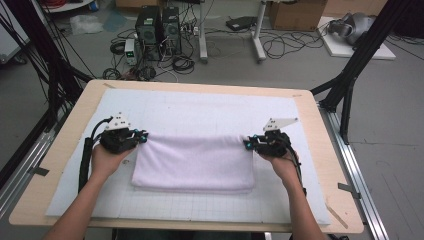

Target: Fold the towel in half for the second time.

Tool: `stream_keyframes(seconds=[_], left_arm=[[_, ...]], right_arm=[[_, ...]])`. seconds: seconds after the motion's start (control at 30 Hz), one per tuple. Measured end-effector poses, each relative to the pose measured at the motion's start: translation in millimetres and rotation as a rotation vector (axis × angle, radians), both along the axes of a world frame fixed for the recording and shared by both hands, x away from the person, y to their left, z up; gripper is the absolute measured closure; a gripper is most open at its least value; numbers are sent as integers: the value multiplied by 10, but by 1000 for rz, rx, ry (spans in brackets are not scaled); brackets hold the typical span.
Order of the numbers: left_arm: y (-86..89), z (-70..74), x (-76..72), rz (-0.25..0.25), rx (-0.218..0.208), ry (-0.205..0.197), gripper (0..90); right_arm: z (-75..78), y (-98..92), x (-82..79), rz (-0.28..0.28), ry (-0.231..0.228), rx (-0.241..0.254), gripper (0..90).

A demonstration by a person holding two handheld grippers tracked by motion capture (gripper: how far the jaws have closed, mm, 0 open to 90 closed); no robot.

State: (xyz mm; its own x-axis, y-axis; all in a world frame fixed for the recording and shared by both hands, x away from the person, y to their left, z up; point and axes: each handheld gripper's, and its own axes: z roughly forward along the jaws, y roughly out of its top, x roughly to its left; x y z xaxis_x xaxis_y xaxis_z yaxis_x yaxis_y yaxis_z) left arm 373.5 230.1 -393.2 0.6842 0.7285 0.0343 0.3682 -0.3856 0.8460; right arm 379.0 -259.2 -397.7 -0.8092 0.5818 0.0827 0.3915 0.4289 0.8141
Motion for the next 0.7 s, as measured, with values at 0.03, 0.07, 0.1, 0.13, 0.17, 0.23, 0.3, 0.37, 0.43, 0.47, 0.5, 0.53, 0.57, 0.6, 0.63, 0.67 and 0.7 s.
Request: stream_keyframes(seconds=[0.03, 0.07, 0.1, 0.13, 0.17, 0.23, 0.3, 0.37, 0.43, 0.47, 0.5, 0.53, 0.57, 0.6, 0.63, 0.67, 0.7], left_arm=[[3, 41, 60, 9, -9, -3, 818], [7, 85, 126, 15, -13, -2, 818], [0, 128, 190, 24, -7, -7, 818], [-10, 169, 251, 30, 1, -17, 818], [-24, 207, 311, 35, 4, -22, 818], [-50, 267, 430, 55, -2, -47, 820], [-90, 280, 568, 82, 21, -62, 819], [-115, 243, 707, 115, 43, -36, 778], [-117, 188, 768, 160, 62, -25, 631], [-102, 160, 780, 153, 47, -4, 621], [-94, 136, 779, 142, 50, 10, 594], [-91, 117, 766, 128, 57, 23, 578], [-80, 102, 741, 118, 58, 28, 578], [-66, 86, 707, 110, 42, 27, 578], [-50, 70, 673, 97, 30, 36, 580], [-39, 47, 635, 82, 25, 45, 590], [-32, 21, 599, 65, 32, 59, 609]], right_arm=[[29, -2, 65, -12, -10, 7, 770], [61, 1, 133, -20, -8, 4, 770], [88, 11, 198, -29, -7, 6, 770], [114, 20, 267, -33, -6, -1, 770], [141, 35, 329, -39, -6, -8, 770], [213, 61, 440, -53, -18, -17, 771], [281, 70, 557, -69, -39, -20, 769], [289, 55, 698, -101, -34, -5, 703], [235, 43, 789, -157, -44, -2, 596], [191, 29, 819, -166, -24, 8, 572], [144, 22, 837, -172, 2, 14, 529], [100, 23, 848, -173, 23, 14, 514], [59, 29, 835, -162, 37, 13, 516], [27, 40, 814, -151, 39, 0, 516], [-2, 55, 786, -146, 47, -6, 519], [-24, 70, 758, -136, 62, -5, 531], [-44, 92, 724, -122, 66, -7, 549]])
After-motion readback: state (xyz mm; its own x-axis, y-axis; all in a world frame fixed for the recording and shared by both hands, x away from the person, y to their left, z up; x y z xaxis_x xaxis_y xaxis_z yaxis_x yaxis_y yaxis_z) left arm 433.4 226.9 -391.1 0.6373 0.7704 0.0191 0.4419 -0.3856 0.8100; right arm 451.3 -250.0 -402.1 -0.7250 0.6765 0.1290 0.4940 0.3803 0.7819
